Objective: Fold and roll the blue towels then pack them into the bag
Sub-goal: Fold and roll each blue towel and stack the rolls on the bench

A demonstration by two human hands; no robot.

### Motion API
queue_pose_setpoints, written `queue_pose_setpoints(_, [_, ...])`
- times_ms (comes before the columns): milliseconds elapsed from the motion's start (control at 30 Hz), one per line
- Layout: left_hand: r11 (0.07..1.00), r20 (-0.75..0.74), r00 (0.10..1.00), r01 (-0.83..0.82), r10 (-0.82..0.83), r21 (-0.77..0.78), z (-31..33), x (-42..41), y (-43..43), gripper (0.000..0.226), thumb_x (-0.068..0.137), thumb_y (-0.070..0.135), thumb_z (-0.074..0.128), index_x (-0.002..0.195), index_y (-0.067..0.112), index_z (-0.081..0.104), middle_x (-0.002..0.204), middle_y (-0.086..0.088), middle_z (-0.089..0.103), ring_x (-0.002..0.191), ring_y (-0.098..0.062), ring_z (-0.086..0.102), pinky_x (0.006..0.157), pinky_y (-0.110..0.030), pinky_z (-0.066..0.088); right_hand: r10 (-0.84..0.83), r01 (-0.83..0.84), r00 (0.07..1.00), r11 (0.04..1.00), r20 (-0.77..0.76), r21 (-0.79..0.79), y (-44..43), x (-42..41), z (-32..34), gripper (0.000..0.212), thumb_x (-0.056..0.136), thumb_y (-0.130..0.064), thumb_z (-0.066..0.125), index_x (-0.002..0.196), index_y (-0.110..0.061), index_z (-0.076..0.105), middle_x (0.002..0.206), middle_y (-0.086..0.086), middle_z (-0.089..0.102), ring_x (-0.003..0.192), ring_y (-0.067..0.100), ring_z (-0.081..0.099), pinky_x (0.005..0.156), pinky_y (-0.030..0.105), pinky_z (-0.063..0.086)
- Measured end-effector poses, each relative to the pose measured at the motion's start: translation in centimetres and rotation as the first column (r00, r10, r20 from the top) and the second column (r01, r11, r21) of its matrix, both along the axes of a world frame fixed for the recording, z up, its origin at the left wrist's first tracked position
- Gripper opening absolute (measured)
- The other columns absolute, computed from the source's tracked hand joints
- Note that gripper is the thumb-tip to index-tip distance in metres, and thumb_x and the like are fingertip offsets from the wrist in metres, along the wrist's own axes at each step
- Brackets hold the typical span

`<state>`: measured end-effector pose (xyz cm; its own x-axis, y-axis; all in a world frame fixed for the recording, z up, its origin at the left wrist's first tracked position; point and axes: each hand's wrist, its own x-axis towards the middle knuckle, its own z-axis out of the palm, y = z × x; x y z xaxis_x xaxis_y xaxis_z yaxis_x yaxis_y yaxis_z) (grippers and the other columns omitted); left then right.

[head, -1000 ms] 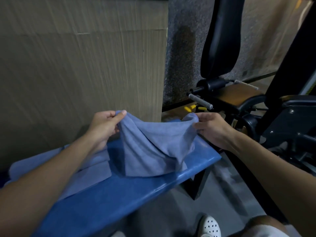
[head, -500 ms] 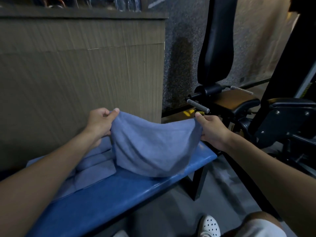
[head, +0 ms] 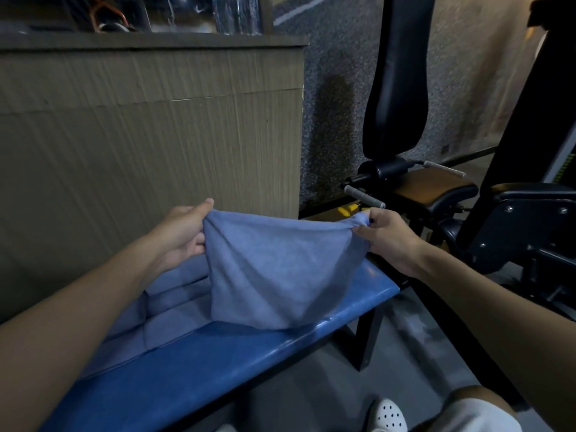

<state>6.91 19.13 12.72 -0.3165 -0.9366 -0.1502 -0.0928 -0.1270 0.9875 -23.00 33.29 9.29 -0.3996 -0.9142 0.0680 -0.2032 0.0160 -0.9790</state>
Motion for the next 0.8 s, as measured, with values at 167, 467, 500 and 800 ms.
queue_pose_setpoints(167, [0.994, 0.082, 0.994, 0.083, -0.077, -0.072, -0.3, 0.6, 0.0, 0.015, 0.092, -0.001, 0.06, 0.106, 0.004, 0.063, 0.099, -0.013, 0.072, 0.093, -0.023, 0.07, 0.081, -0.036, 0.054, -0.095, 0.094, 0.995, 0.995, -0.044, -0.028, 0.0, -0.6, 0.6, 0.037, 0.092, -0.022, 0.067, 0.098, 0.014, 0.062, 0.094, 0.03, 0.065, 0.084, 0.033, 0.066, 0.079, 0.057, 0.054])
queue_pose_setpoints(467, [0.979, 0.122, 0.989, -0.063, 0.088, -0.192, -0.9, 0.4, -0.4, 0.032, 0.09, 0.029, 0.07, 0.102, 0.0, 0.069, 0.096, -0.013, 0.073, 0.084, -0.021, 0.068, 0.071, -0.031, 0.057, -0.086, 0.09, 0.977, 0.996, 0.197, -0.012, 0.9, -1.4, 2.0, 0.026, 0.094, -0.018, 0.063, 0.096, 0.007, 0.065, 0.094, 0.018, 0.067, 0.087, 0.028, 0.065, 0.076, 0.038, 0.054])
queue_pose_setpoints(500, [0.975, 0.106, 0.986, -0.103, 0.126, -0.199, -0.8, 0.3, -0.4, 0.035, 0.088, 0.033, 0.072, 0.1, 0.0, 0.069, 0.093, -0.012, 0.073, 0.082, -0.021, 0.068, 0.067, -0.03, 0.057, -0.036, 0.038, 0.969, 0.999, 0.246, -0.004, 1.0, -1.4, 2.2, 0.022, 0.093, -0.01, 0.062, 0.104, 0.009, 0.065, 0.099, 0.018, 0.068, 0.092, 0.028, 0.066, 0.078, 0.037, 0.054])
queue_pose_setpoints(800, [0.979, -0.004, 1.0, -0.028, 0.027, -0.203, 0.2, 0.4, 0.4, 0.014, 0.093, 0.024, 0.066, 0.083, 0.015, 0.071, 0.073, 0.003, 0.07, 0.064, -0.008, 0.063, 0.066, -0.024, 0.049, -0.111, 0.112, 0.993, 0.993, 0.036, -0.027, 1.2, -2.4, 2.2, 0.023, 0.09, -0.02, 0.068, 0.073, -0.007, 0.062, 0.072, 0.003, 0.065, 0.073, 0.017, 0.06, 0.069, 0.031, 0.047])
